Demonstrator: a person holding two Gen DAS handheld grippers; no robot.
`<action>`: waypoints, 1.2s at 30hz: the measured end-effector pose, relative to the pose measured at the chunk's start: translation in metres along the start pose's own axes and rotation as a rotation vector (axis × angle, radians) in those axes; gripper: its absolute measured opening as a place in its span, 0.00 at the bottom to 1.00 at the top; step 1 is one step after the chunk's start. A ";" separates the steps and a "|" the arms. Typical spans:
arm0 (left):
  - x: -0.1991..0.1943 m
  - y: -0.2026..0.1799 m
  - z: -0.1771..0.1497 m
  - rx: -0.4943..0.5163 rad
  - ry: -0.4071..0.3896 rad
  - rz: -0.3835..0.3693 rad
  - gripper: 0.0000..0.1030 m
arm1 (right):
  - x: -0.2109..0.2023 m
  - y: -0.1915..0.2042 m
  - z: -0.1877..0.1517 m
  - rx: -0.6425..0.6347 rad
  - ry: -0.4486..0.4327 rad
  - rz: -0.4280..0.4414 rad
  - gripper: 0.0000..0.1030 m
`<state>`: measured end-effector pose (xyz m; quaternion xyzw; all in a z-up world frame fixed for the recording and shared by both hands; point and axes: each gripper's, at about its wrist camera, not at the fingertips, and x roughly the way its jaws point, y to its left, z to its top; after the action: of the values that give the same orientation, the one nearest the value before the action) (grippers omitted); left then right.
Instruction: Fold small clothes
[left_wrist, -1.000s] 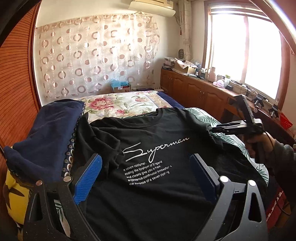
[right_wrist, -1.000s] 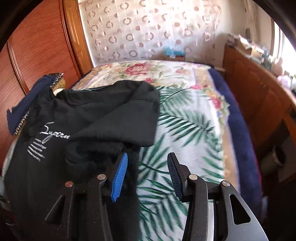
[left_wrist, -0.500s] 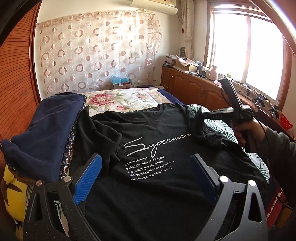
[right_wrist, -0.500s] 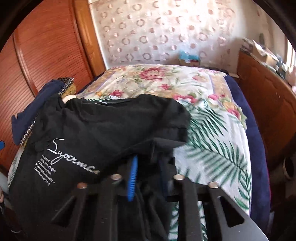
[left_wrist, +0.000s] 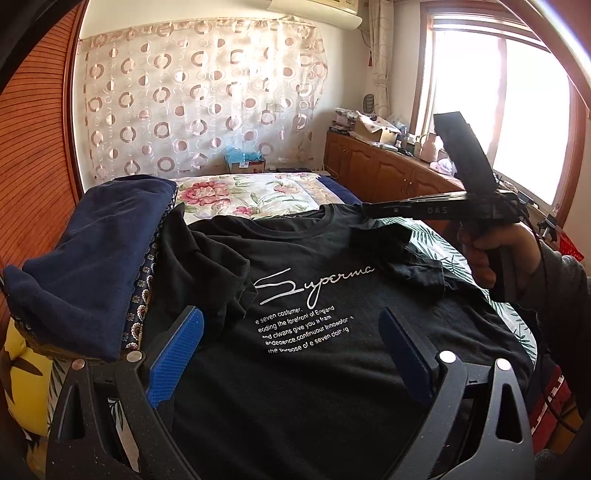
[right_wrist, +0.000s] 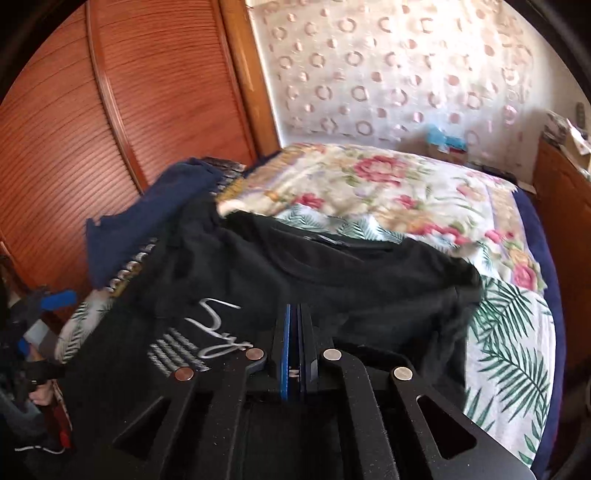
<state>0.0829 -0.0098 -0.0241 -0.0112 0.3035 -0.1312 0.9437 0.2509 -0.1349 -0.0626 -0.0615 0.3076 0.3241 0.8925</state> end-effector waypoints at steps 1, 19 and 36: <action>0.000 0.000 0.000 -0.001 0.000 0.000 0.94 | -0.001 -0.001 -0.001 0.002 0.000 -0.023 0.07; 0.006 -0.003 -0.006 -0.005 0.014 -0.021 0.94 | -0.019 -0.056 -0.092 0.136 0.121 -0.282 0.39; 0.008 -0.006 -0.009 -0.003 0.028 -0.030 0.94 | -0.041 -0.045 -0.101 0.194 0.037 -0.229 0.06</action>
<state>0.0825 -0.0167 -0.0354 -0.0150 0.3167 -0.1450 0.9372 0.2023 -0.2237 -0.1233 -0.0153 0.3447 0.1878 0.9196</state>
